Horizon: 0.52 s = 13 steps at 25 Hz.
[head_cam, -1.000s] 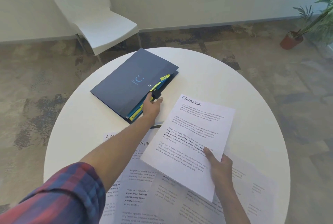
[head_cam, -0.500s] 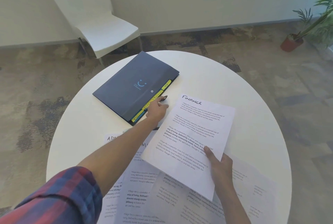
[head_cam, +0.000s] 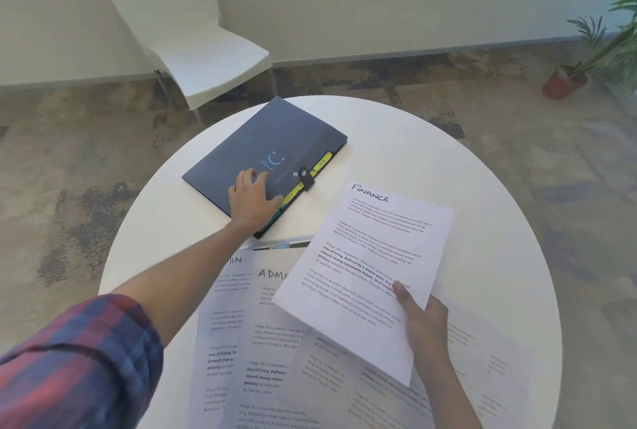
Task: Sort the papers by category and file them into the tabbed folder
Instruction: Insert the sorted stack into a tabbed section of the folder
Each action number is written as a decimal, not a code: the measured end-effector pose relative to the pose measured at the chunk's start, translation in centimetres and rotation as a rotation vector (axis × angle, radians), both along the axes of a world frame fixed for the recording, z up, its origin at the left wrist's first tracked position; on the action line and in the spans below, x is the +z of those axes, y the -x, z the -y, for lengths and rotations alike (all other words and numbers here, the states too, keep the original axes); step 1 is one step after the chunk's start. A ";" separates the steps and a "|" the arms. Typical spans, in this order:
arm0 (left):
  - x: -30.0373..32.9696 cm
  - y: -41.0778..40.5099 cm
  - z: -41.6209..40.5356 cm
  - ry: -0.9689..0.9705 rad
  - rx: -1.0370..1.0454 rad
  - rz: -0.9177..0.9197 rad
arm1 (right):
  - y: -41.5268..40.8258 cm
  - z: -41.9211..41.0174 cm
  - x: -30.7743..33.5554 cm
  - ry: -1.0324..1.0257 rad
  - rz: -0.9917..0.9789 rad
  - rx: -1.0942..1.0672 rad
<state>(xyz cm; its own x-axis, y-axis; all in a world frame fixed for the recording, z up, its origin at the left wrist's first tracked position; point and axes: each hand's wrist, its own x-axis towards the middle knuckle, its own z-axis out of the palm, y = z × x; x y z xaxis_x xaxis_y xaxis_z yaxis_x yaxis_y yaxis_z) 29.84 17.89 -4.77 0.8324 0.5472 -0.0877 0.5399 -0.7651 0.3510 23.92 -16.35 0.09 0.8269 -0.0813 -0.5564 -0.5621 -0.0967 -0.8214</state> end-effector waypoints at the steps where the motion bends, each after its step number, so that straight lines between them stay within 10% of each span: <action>1: -0.1 -0.2 -0.4 -0.034 -0.027 -0.070 | 0.0 -0.1 0.1 -0.003 0.000 0.002; 13: 0.9 -2.4 -1.4 -0.188 -0.232 -0.399 | 0.2 0.0 0.5 0.005 0.021 0.024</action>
<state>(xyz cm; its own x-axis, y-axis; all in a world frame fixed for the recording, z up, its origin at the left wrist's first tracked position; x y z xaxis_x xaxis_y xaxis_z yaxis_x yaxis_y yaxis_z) 32.26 19.32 -3.84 0.8559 0.3880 -0.3420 0.4116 -0.9113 -0.0038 23.73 -16.30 0.59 0.8401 -0.0645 -0.5386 -0.5424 -0.1143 -0.8323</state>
